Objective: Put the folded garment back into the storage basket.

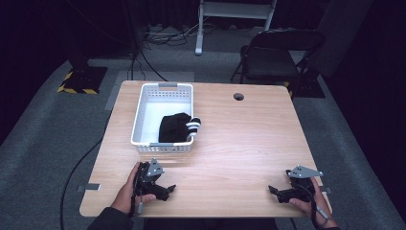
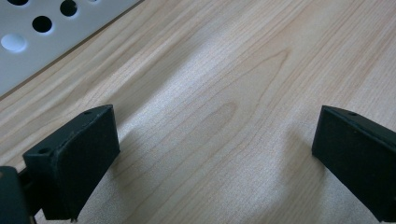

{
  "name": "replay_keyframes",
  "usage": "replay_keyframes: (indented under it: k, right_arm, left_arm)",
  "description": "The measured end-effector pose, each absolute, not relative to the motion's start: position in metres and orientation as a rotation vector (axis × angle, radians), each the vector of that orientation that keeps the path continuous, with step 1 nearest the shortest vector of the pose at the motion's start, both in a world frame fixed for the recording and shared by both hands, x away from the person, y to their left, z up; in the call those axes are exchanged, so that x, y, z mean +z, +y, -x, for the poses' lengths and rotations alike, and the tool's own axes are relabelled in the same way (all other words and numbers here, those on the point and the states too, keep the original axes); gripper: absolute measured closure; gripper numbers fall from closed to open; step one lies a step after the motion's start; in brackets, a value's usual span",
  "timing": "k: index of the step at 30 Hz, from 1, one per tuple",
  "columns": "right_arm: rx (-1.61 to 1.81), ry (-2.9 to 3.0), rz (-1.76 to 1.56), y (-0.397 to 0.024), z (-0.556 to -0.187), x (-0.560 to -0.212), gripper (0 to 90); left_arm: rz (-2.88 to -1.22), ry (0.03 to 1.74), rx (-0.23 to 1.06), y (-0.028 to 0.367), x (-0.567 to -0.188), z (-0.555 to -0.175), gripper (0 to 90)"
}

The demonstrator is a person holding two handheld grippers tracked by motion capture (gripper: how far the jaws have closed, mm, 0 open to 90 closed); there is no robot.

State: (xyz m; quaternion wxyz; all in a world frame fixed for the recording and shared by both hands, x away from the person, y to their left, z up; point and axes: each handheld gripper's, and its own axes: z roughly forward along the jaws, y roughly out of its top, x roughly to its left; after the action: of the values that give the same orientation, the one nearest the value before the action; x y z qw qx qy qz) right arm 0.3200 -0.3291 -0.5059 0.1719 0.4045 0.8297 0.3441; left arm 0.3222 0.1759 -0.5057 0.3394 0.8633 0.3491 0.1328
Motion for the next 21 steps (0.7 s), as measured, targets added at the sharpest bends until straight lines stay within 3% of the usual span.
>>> replay_keyframes:
  k: [21]
  right_arm:
    - [0.982, 2.366, -1.134, -0.3286, -0.3197, -0.5059, 0.7]
  left_arm:
    - [-2.248, 0.910, 0.344, 0.1756, -0.5057, -0.3228, 0.4]
